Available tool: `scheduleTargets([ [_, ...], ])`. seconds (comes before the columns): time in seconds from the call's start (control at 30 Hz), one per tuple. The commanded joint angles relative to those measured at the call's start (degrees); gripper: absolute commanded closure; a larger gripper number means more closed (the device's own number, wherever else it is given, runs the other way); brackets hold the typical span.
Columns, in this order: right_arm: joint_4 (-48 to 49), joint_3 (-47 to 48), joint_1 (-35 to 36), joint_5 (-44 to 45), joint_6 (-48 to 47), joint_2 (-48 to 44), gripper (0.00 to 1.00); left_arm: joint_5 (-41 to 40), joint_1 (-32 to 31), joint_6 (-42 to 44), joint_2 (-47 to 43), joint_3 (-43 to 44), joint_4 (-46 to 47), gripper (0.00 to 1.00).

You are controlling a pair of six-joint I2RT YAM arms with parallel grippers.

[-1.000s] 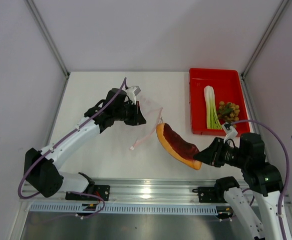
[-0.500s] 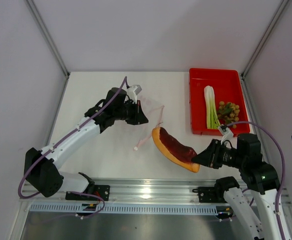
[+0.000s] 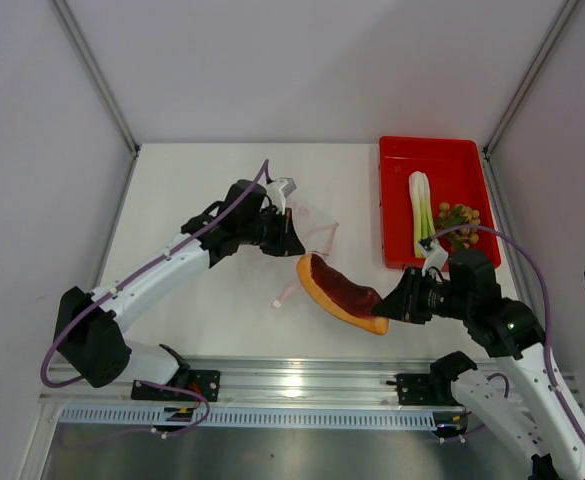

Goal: Place the food in the zip-top bag and seal the zipper
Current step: Place the fake food in the zipper food storage bag.

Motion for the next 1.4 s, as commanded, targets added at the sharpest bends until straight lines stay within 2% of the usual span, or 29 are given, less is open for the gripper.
scheduleTargets([
  [0.0,4.85,1.67,4.78,11.62,2.3,2.69,1.0,0.76,-1.15,-1.03,-1.06,2.46,0.08,0.99],
  [0.13,8.8,0.88,11.19,17.34,5.29,4.8,1.0,0.94,-1.76,-1.03,-1.77,3.34,-1.24,0.99],
  [0.27,12.67,0.18,15.41,23.13,7.66,6.99,1.0,1.82,-2.11,-1.29,-2.65,3.17,-1.5,0.99],
  [0.37,13.99,0.79,17.27,24.29,8.1,8.75,1.0,1.73,-2.47,-1.29,-3.09,3.08,-1.85,0.99],
  [0.97,30.24,2.46,19.65,28.77,13.64,21.94,1.0,4.45,-5.9,-4.01,-6.34,1.32,-0.28,0.99],
  [1.37,39.12,2.38,24.48,39.41,19.61,28.62,1.0,6.83,-7.92,-7.44,-6.43,0.18,3.51,1.0],
])
